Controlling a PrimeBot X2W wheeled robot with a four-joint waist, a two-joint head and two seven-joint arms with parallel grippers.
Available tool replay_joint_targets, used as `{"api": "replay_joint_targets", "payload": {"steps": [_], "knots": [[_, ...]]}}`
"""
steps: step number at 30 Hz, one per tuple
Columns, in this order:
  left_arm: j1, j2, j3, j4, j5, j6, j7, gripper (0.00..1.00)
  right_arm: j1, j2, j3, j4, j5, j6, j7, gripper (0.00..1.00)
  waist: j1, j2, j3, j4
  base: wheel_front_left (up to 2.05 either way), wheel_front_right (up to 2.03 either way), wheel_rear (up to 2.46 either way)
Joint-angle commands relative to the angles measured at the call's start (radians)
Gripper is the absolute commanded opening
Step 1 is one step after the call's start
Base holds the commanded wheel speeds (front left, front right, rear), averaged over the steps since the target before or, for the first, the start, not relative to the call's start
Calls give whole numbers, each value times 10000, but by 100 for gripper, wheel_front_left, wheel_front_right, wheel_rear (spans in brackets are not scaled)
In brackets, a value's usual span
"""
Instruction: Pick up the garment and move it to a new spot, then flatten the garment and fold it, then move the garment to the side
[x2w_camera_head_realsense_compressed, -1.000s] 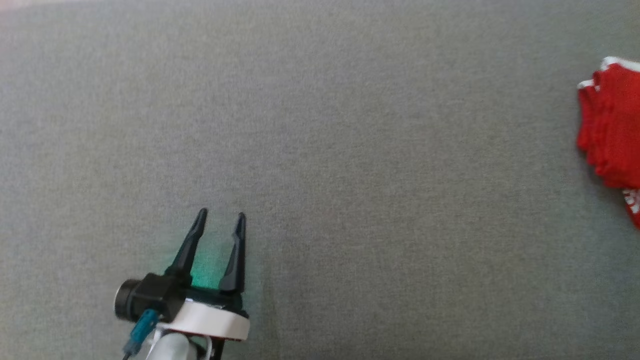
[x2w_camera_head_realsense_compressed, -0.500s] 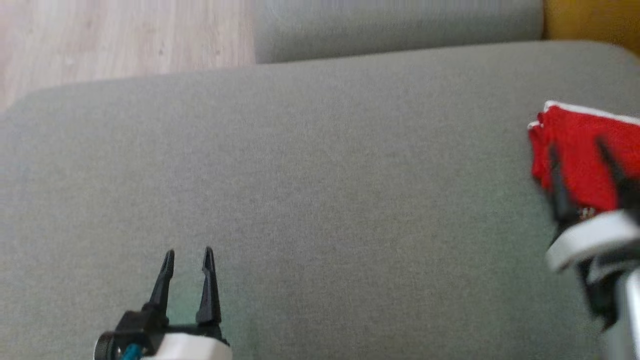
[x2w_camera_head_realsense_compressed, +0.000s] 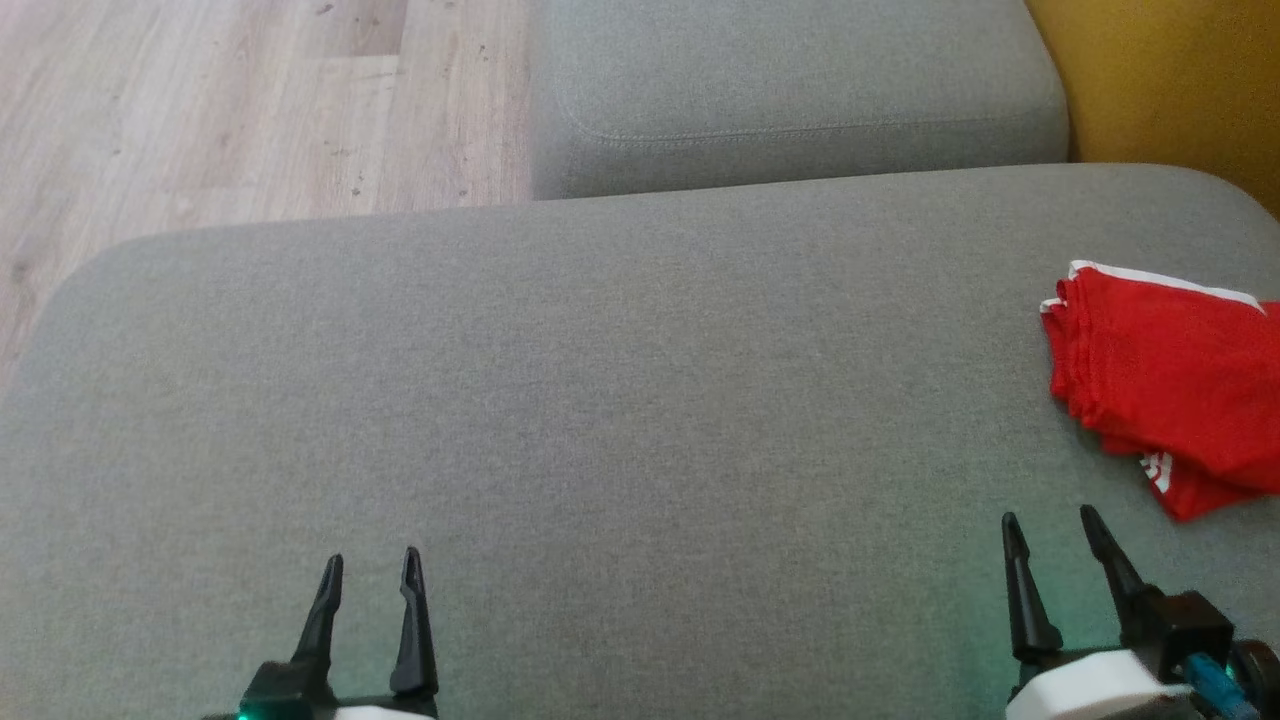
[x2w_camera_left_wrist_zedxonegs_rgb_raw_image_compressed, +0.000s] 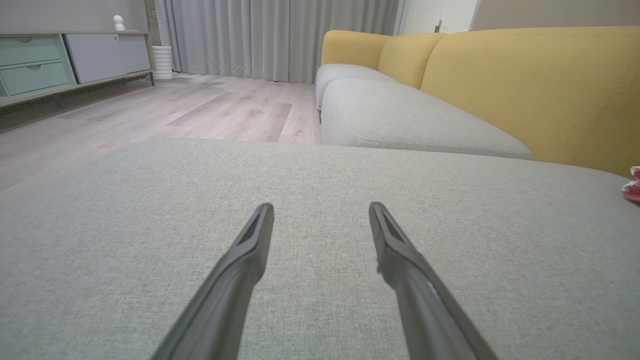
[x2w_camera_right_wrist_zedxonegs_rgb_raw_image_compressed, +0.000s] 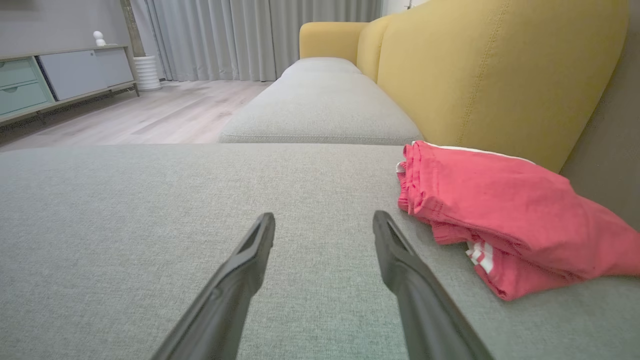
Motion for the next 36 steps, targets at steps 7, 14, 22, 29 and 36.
{"api": "replay_joint_targets", "payload": {"steps": [7,14,22,29,36], "knots": [[-237,0,428,-85,160,144,-53,100,-607,59,157,191,-91,67,-274,100,1,0,-95,36,0,0,0],[11,-6,-8,561,53,-60,34,0,-244,147,-12,659,53,-5,-102,0,1,0,-102,-8,0,0,0],[-148,-5,199,502,-983,-174,314,0,-425,144,-108,639,1220,0,215,0,1,0,-69,-22,0,0,0],[-235,-5,320,437,-1661,-250,483,0,-486,142,-102,557,2002,3,352,0,1,0,-45,-31,0,0,0],[-343,-5,468,370,-2447,-338,685,0,-583,139,-122,491,2899,7,536,0,1,0,-19,-41,0,0,0]]}}
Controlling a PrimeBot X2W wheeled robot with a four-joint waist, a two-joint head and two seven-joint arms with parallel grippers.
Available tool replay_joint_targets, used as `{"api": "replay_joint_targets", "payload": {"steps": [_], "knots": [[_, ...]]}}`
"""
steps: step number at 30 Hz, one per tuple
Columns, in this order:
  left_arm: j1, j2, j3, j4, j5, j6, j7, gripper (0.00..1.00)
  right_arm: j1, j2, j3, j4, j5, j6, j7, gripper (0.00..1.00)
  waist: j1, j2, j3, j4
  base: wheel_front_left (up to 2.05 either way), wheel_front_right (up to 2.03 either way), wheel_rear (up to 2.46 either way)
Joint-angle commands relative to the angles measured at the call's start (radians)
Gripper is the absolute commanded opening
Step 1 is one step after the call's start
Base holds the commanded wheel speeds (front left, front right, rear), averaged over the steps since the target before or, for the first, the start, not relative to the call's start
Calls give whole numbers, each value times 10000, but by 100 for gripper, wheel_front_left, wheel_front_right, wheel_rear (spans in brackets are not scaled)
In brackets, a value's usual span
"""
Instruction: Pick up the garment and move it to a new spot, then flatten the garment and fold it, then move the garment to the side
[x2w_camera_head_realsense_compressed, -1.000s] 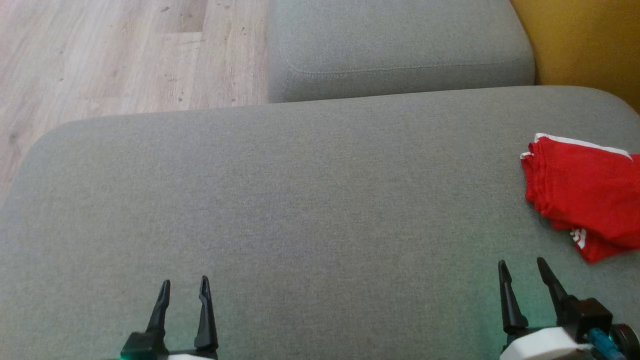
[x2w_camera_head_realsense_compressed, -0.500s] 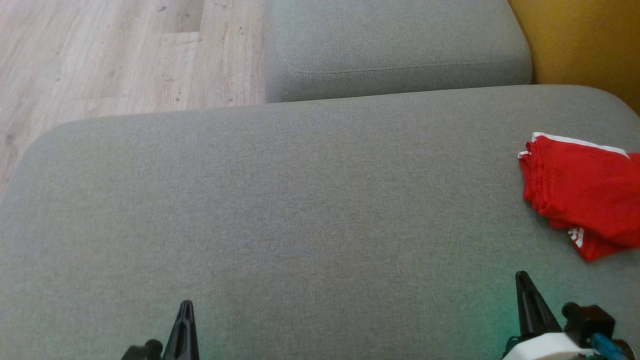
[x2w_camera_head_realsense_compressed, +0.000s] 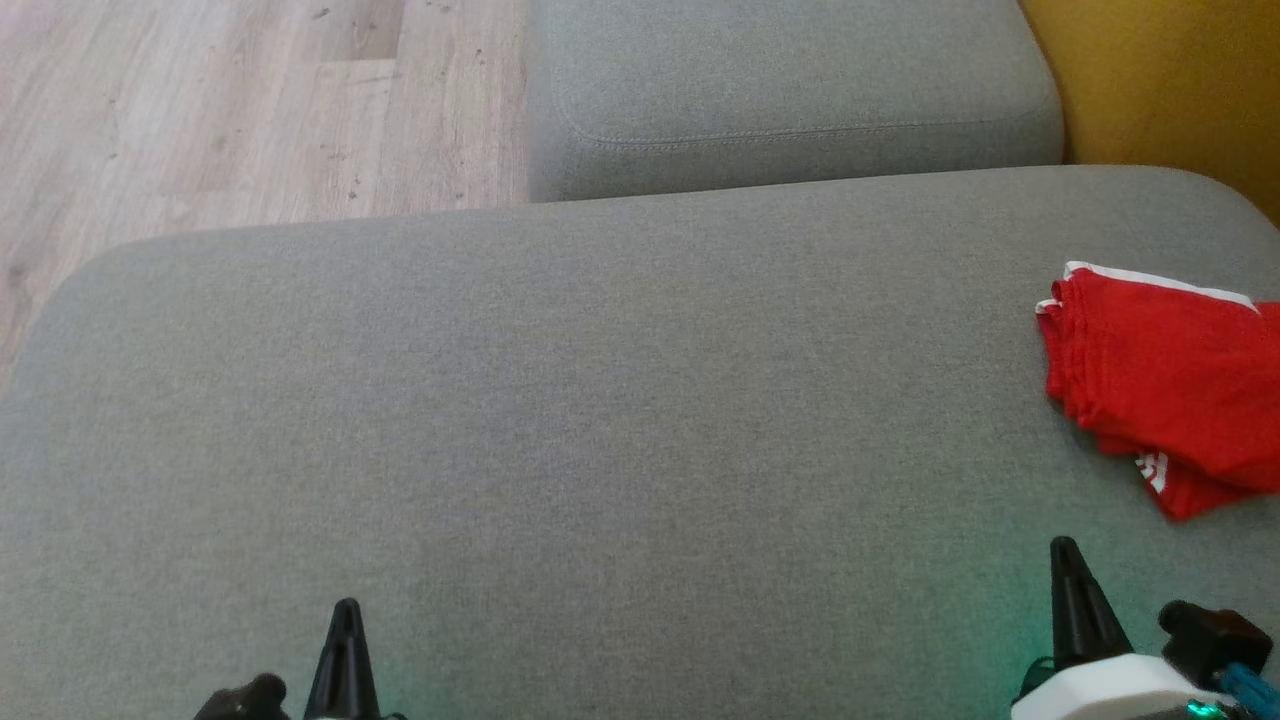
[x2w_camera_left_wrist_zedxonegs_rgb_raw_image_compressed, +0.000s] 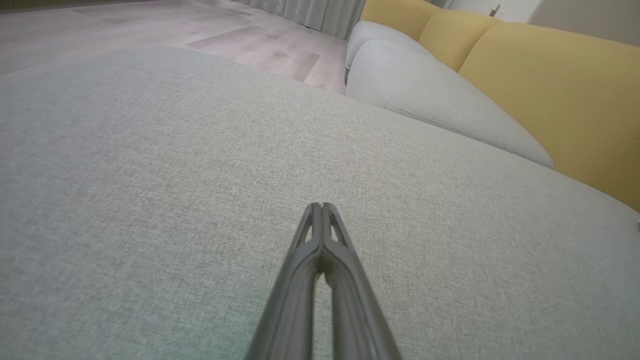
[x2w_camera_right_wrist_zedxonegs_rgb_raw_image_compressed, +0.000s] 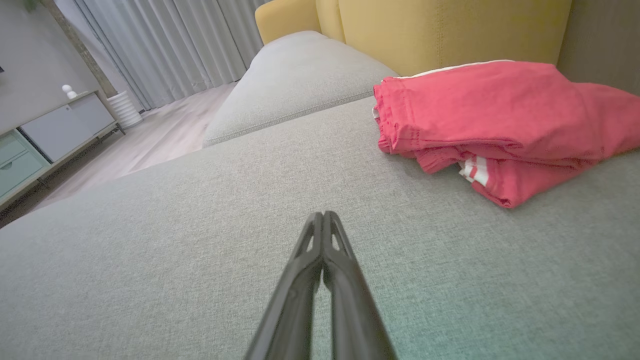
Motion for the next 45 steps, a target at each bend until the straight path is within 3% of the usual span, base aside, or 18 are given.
{"api": "replay_joint_targets", "payload": {"steps": [1,45], "knots": [[-510,1,207,-371,-268,-96,41,0,-542,-22,-38,-382,325,18,73,0,0,0,5,-2,0,0,0],[-1206,3,1140,-749,-5105,-640,1306,0,-1237,-39,-266,-682,5830,43,1302,0,0,0,166,-64,0,0,0]]}}
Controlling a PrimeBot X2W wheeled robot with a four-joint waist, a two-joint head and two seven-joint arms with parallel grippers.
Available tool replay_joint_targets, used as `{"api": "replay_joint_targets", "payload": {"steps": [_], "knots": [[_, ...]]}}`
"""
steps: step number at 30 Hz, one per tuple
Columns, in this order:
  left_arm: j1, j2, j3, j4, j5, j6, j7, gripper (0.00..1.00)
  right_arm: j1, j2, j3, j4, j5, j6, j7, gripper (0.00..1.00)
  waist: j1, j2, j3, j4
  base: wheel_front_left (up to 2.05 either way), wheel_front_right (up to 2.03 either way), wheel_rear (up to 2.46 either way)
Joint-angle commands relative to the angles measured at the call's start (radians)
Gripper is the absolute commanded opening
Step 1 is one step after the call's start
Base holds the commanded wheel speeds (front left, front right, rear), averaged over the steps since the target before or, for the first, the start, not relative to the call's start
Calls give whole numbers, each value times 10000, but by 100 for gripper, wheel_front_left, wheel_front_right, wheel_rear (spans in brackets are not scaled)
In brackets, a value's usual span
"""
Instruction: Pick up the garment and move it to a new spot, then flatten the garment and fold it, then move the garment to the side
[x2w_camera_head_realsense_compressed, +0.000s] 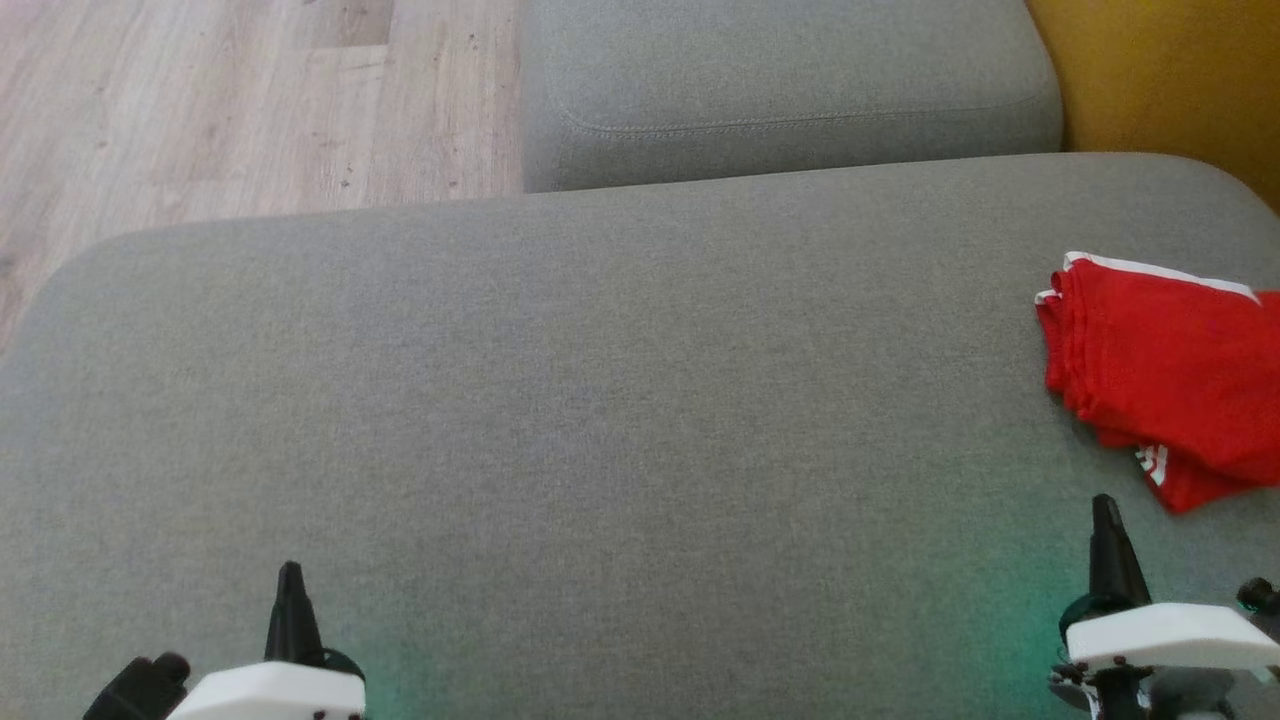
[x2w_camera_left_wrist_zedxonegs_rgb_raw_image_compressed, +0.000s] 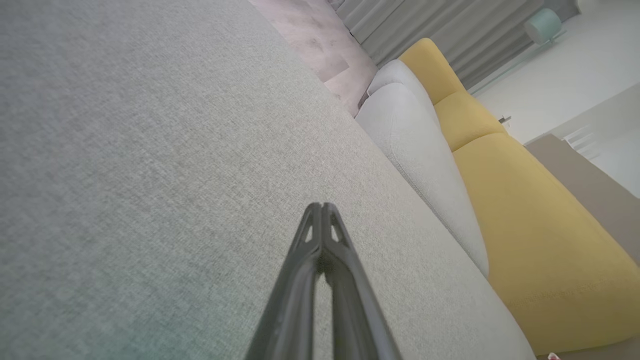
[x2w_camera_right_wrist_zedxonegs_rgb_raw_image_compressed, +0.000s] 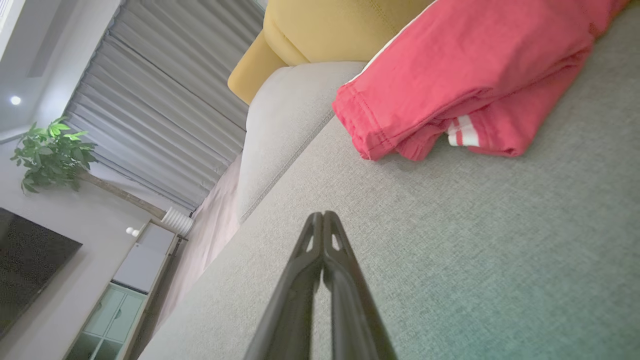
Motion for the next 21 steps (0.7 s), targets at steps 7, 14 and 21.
{"api": "replay_joint_targets", "payload": {"steps": [7,14,21], "knots": [[-655,9,400,-421,-967,-201,244,0,-692,-43,13,-419,1112,47,259,0,-1,0,28,-10,0,0,0],[-768,9,552,-482,-1755,-290,451,0,-806,-46,-25,-467,2009,51,460,0,-1,0,54,-20,0,0,0],[-881,9,704,-543,-2540,-378,656,0,-919,-48,-62,-514,2902,55,660,0,-1,0,81,-30,0,0,0]]}}
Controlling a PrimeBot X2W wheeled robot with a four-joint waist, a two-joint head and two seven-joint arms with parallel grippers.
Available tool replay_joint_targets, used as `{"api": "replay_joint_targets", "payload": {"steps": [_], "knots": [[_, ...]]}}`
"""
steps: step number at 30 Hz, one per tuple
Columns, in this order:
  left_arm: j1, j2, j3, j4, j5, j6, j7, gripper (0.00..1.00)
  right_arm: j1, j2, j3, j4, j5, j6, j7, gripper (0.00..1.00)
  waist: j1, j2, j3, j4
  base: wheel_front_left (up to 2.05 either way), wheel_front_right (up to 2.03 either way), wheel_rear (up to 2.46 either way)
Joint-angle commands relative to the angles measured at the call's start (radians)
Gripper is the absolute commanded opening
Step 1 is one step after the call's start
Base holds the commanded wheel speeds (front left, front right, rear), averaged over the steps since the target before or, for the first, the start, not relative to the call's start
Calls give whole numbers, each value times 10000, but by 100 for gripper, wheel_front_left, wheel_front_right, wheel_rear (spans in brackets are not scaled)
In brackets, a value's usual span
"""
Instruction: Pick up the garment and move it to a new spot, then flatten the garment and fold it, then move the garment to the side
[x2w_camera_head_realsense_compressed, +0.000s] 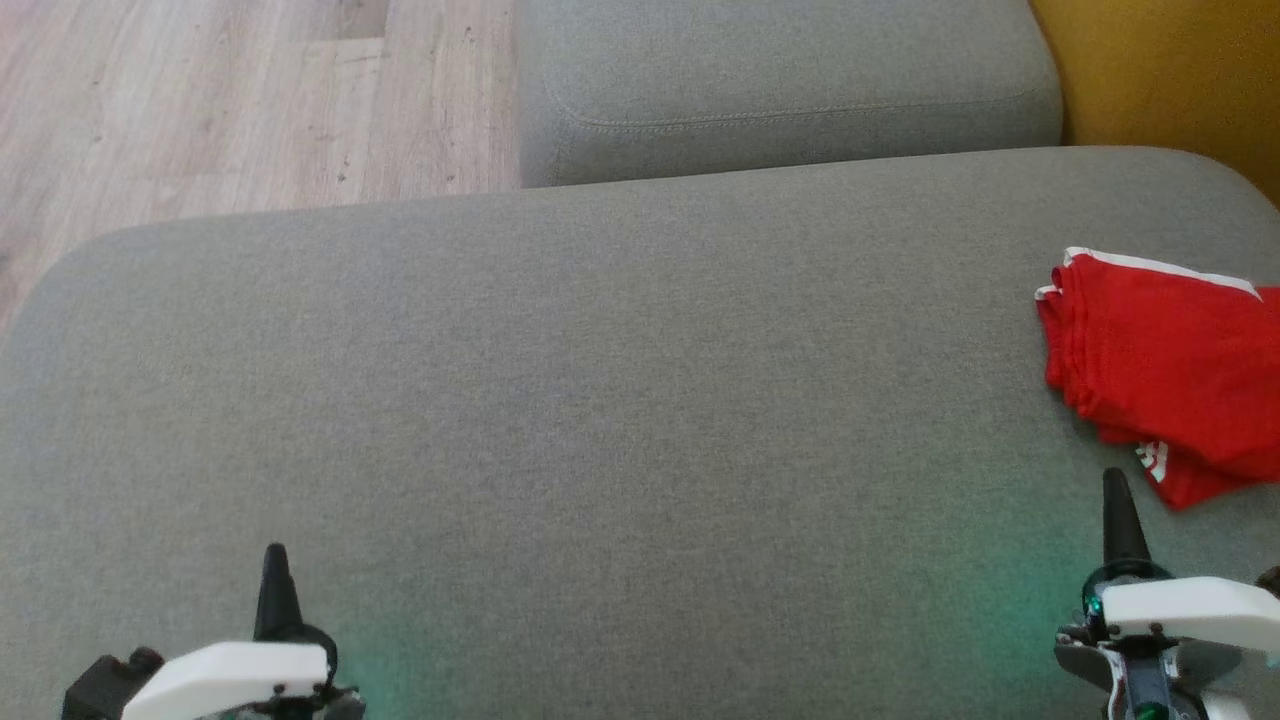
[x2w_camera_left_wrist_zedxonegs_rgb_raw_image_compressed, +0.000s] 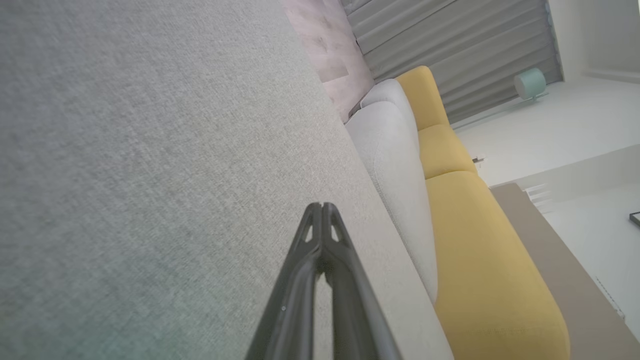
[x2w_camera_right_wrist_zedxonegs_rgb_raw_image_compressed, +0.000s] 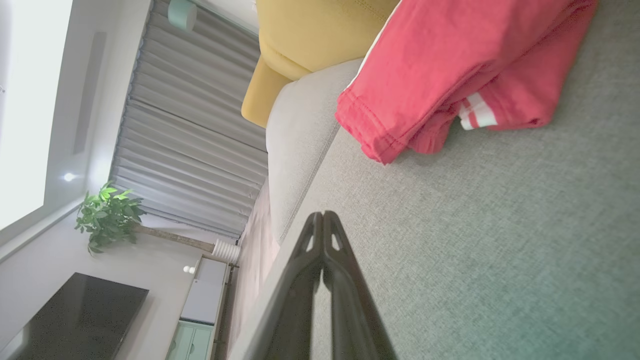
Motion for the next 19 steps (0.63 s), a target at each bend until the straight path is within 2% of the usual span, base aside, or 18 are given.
{"api": "replay_joint_targets", "payload": {"steps": [1,19], "knots": [[-637,19,338,-385,-302,-126,72,0,-566,-49,103,-404,364,56,87,0,-1,0,5,-2,0,0,0],[-930,19,730,-543,-2332,-354,603,0,-860,-55,6,-528,2674,66,604,0,-1,0,73,-28,0,0,0]]}}
